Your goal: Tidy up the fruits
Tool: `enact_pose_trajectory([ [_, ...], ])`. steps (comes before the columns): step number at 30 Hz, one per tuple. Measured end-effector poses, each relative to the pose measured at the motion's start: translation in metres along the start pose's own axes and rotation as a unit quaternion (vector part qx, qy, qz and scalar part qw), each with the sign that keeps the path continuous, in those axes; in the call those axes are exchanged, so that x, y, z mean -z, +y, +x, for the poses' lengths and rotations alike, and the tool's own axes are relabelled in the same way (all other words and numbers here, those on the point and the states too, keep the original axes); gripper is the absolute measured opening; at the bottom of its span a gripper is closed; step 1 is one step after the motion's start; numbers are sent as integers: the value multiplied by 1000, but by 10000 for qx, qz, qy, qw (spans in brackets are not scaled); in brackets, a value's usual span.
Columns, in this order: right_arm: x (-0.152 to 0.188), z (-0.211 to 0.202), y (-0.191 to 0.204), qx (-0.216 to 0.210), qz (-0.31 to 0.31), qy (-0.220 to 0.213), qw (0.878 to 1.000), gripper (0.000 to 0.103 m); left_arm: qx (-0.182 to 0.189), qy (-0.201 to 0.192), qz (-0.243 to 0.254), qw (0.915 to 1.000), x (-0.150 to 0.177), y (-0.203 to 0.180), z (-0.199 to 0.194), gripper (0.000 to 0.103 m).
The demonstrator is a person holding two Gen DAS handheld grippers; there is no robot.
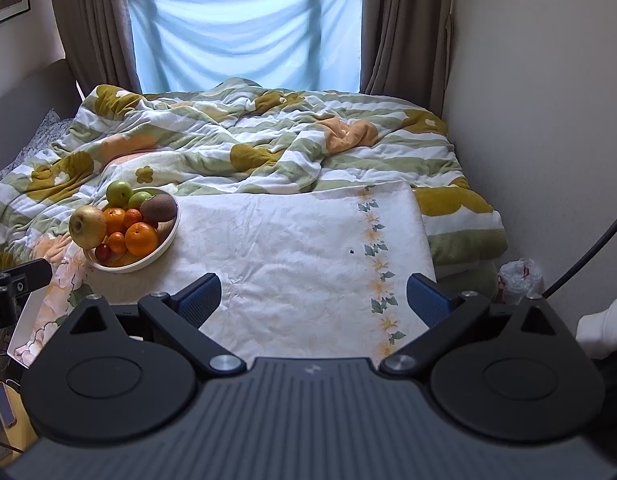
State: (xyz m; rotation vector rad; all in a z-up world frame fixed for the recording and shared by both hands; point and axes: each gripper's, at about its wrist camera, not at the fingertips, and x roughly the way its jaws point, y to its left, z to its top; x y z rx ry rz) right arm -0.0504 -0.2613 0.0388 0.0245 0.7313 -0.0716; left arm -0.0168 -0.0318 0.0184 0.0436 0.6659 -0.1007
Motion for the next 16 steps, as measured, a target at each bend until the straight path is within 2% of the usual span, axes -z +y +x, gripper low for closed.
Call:
enact_pose_trajectory([
  [12,-1,1,1,-9,-4,22,10000,103,-191,-115,101,9997,0,-2,-3,98],
  [16,-1,1,2,-11,3,28,10000,103,-130,-117,75,9998,0,-1,-5,98],
])
